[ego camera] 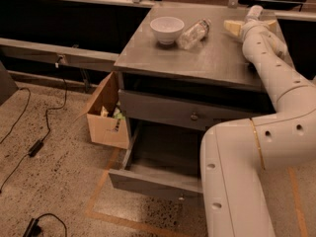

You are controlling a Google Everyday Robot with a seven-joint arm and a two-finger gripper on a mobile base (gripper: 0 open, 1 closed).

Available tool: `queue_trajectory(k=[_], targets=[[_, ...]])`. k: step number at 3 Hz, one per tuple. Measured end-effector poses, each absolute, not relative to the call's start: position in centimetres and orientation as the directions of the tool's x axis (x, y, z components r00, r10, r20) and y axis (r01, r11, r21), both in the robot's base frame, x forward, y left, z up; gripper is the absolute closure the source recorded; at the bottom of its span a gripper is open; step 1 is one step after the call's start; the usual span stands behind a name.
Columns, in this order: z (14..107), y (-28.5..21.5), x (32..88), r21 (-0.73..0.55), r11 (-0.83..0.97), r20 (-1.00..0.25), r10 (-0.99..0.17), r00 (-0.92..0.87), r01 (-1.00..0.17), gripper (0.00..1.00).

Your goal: Place blue plastic bottle into middle drawer

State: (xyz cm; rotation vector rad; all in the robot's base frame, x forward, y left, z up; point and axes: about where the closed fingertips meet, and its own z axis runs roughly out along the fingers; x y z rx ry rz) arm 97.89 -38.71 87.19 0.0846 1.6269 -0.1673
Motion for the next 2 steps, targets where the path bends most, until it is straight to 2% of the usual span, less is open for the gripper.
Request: queue_trajectory(k=[1, 2], targets=[[86.55, -38.24, 98.67, -0.057, 0.987, -0.997, -0.048, -0.066, 0.149, 0.18], [85.92, -38.10, 99.04, -0.059, 0.988, -0.996, -0.048, -0.078, 0.141, 0.49]])
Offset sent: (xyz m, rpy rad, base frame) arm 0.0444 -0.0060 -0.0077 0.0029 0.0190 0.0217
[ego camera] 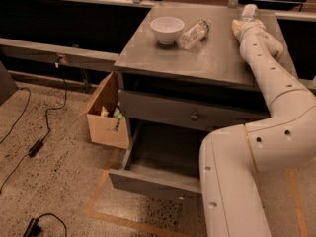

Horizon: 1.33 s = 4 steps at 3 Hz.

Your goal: Place blue plastic bottle into middle drawer

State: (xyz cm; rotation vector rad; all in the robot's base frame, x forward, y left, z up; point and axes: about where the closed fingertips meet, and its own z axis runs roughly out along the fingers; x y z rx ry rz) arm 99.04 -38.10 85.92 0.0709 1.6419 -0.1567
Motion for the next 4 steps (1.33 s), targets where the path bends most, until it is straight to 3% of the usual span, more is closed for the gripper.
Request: queue_trajectory(k=[2, 4], targets=[[87.1, -38.9, 98.3, -0.084, 0.991, -0.993, -0.074, -0.096, 0.104, 0.95], [94.9, -41.6, 91.9, -0.161, 0.985, -0.980, -0.167, -0.111, -0.055, 1.00]])
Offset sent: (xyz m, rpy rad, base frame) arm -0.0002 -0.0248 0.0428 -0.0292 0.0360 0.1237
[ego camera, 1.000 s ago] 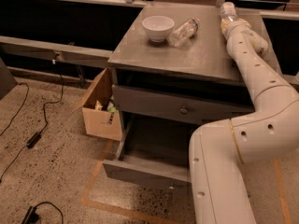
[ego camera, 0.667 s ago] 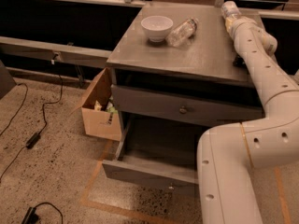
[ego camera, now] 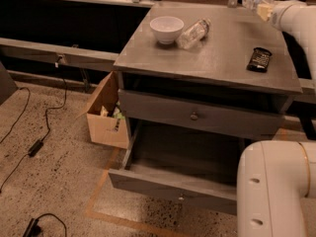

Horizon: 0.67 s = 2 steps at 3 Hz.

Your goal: Place blue plastic bottle into middle drawer

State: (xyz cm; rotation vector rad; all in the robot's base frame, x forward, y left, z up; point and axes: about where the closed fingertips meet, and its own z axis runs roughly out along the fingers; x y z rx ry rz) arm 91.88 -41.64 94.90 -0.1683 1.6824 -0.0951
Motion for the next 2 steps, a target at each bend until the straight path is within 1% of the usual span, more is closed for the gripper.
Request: queue_trajectory(k=[1, 2], targets=[[98.1, -43.8, 86.7, -0.181, 0.973, -0.972, -0.199, -0.121, -0.142, 1.00], [100.7, -45.1, 81.0, -0.144, 0.960, -0.976, -0.177, -0.125, -0.239, 1.00]])
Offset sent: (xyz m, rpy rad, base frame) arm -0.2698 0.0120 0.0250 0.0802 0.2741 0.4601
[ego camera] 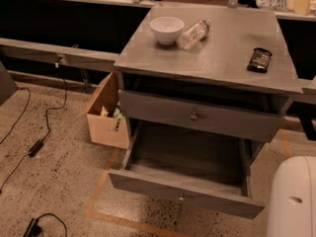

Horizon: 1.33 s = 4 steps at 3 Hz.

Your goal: Place blue plastic bottle into middle drawer

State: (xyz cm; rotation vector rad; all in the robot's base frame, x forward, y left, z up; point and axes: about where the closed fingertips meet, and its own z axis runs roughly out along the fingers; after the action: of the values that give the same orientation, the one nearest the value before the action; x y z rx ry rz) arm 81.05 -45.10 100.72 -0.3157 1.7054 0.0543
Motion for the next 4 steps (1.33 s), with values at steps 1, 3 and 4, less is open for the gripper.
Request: queue_trajectory(k=[1, 3, 4], targets=[[99.5, -43.9, 79.2, -0.114, 0.941, -0.968, -0.178, -0.179, -0.318, 1.00], [98.9, -43.4, 77.4, -0.107, 0.926, -0.952, -0.201, -0.232, -0.361, 1.00], [99.0, -42.8, 73.8, -0.067, 0.903, -0.929, -0.211, -0.303, -0.424, 1.00]])
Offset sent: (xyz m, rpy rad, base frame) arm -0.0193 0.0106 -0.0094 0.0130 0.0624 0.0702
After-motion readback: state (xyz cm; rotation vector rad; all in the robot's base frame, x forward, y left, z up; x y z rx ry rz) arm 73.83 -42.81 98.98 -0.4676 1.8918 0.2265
